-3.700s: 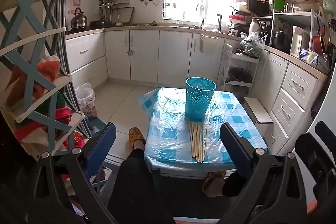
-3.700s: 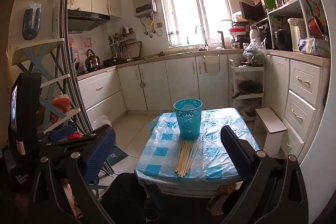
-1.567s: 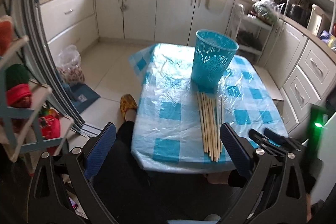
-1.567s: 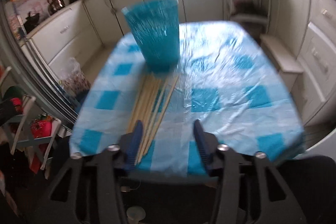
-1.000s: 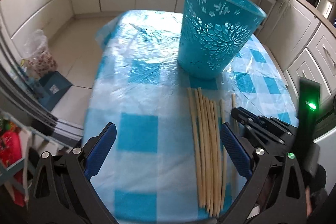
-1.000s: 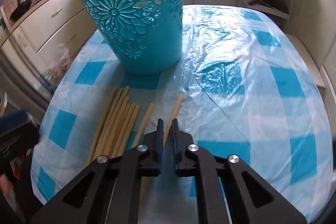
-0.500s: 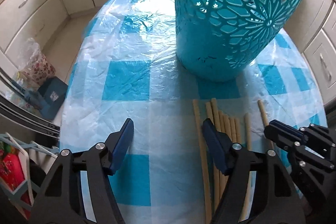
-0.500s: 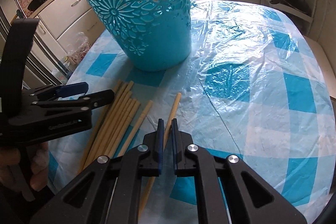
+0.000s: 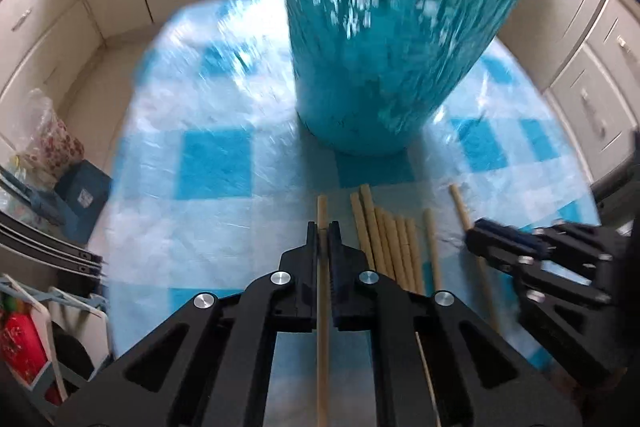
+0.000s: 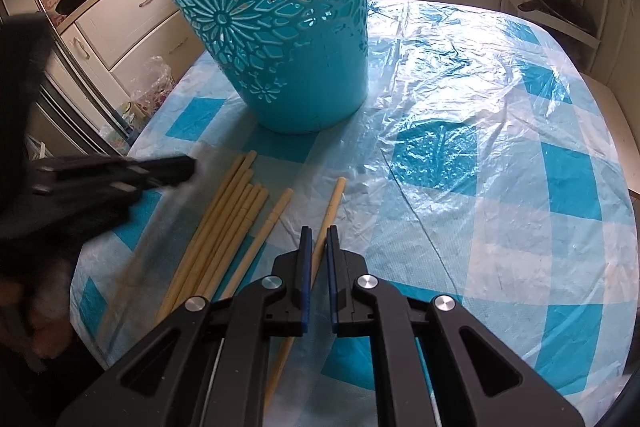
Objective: Organize utensils
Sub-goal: 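Lift the chopstick with the left gripper and release it into the teal basket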
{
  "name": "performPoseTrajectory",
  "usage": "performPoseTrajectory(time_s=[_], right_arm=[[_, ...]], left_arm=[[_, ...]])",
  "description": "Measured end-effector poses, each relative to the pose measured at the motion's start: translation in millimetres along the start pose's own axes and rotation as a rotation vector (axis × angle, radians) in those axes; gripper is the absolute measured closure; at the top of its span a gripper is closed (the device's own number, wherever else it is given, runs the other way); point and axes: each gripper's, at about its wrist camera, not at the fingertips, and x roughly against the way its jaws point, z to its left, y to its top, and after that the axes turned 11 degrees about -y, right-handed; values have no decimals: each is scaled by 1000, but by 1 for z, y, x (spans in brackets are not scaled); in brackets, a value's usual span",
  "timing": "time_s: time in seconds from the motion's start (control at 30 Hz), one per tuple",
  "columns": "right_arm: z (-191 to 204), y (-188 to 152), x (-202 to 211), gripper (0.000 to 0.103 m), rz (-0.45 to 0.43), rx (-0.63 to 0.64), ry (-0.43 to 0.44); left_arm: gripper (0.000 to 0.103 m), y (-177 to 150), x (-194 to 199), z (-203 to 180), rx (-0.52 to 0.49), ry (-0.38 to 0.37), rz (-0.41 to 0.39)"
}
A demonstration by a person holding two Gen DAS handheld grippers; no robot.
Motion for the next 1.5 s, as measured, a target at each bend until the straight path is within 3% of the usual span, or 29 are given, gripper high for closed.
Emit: performPoseTrajectory(time_s=[0.2, 0.33, 0.5, 0.57, 0.7, 0.97, 1.2, 1.5], right_arm=[[-1, -2, 1, 95, -4, -10, 6], [0, -4, 2, 95, -9, -16, 8], [1, -5, 3, 95, -15, -22, 12], [0, -5, 3, 95, -17, -24, 17], [-1, -5, 3, 95, -20, -25, 26], [-2, -1, 0, 95, -18, -10, 37], [-3, -1, -1, 95, -17, -5, 36], [0, -1, 0, 95, -22, 5, 16]], left_arm=[[98, 30, 105, -4, 28, -85, -248], [98, 62, 152, -12, 12, -115, -407], [98, 108, 180, -38, -11, -131, -637], [98, 128, 179, -44, 4, -97, -733], [98, 161, 169, -49, 37, -4, -850], [98, 193, 107, -47, 75, 73, -836], [98, 170, 76, -44, 23, 124, -774], [97, 149, 49, -35, 3, 168, -622]])
